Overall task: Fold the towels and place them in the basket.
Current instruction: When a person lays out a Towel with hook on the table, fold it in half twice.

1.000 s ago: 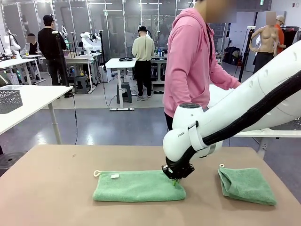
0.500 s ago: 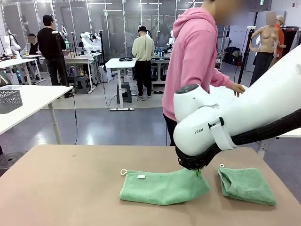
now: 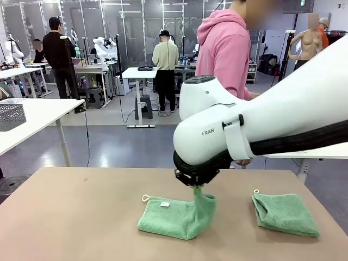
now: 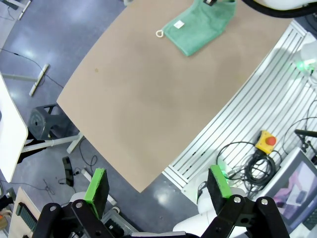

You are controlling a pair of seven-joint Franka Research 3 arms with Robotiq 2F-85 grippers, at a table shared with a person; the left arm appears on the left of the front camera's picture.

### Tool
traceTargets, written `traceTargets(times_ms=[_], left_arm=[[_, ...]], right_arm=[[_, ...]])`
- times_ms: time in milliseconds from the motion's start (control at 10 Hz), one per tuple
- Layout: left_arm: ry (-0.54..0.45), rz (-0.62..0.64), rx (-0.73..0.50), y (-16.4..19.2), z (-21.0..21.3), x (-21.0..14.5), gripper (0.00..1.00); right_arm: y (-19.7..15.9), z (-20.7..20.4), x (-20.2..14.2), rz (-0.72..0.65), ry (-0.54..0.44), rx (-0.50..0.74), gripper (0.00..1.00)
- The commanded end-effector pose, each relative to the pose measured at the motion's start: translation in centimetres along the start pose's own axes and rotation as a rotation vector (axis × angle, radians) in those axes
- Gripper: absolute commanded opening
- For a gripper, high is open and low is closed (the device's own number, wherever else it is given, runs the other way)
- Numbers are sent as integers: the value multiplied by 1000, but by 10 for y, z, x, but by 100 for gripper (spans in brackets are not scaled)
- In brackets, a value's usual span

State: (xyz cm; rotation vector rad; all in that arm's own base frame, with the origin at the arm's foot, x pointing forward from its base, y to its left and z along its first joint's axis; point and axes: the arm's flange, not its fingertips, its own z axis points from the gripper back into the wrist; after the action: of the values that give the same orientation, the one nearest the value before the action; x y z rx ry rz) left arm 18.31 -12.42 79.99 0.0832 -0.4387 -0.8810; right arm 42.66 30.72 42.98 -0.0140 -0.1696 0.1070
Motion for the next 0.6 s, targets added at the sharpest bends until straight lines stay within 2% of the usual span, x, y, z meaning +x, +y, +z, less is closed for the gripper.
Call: traceTargets(times_ms=[0,300,500], left_arm=[[-8,0,10,0,-1,-2,100],[-8,0,10,0,-1,-2,100],[-8,0,10,0,-1,-2,100]], right_arm=[[12,-12,16,-6,-9,146,0],[41,-26,36,-74,-2,242,0],[65,-40,48,-96,18,233,0]])
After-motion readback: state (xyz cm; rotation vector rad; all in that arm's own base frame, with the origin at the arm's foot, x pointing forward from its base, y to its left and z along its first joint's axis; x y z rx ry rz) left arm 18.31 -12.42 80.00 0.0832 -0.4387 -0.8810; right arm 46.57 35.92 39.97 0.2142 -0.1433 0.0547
